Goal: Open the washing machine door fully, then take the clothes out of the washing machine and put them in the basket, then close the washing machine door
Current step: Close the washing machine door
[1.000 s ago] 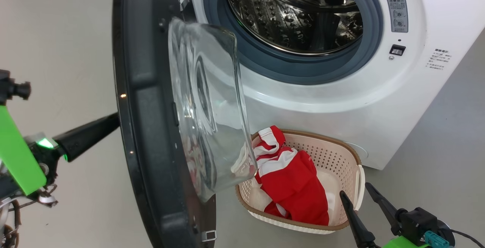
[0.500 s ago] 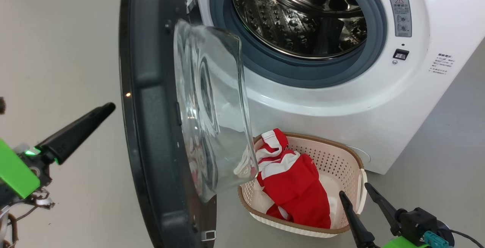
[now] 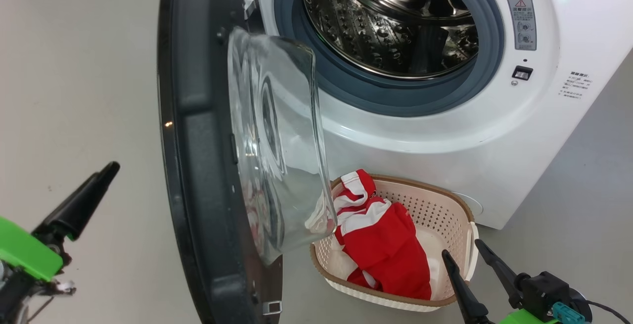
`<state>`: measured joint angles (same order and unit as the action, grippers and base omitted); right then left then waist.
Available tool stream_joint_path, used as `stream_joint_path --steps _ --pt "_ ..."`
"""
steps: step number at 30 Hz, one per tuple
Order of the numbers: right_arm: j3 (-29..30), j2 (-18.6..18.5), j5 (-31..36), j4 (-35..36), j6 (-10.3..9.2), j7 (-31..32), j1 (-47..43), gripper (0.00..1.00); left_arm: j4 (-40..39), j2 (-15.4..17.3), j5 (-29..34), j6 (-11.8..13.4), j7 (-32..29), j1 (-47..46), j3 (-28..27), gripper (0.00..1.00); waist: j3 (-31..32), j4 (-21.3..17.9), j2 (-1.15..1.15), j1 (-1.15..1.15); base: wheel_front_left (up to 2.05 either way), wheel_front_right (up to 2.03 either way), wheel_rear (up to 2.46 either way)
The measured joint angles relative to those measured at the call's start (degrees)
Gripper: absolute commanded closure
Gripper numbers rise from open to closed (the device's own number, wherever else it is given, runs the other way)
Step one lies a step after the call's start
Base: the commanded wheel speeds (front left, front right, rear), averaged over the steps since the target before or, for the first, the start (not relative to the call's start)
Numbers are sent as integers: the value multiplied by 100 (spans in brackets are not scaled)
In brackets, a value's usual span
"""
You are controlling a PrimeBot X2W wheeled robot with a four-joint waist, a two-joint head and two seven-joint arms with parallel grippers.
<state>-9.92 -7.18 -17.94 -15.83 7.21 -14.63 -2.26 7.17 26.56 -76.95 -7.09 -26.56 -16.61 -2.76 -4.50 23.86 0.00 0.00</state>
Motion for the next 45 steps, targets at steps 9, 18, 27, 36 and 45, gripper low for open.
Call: stream_joint_path --steps 9,18,27,36,45 --pt "3 -3 0 -3 0 0 0 0 546 -11 214 0 1151 387 310 0 -48 -8 0 0 0 0 0" --pt "8 -4 0 -7 0 0 -1 0 1010 -125 219 0 2113 737 660 0 -46 10 0 0 0 0 0" --pt "12 -9 26 -4 0 0 -1 0 1341 -187 600 -1 3100 868 1236 0 -100 11 0 0 0 0 0" --pt "38 -33 33 -5 0 0 1 0 1797 -355 1029 -1 3905 966 1617 0 -179 1 0 0 0 0 0" --pt "55 -46 33 -5 0 0 2 0 2135 -854 2329 11 4085 966 1113 0 -151 -3 0 0 0 0 0"
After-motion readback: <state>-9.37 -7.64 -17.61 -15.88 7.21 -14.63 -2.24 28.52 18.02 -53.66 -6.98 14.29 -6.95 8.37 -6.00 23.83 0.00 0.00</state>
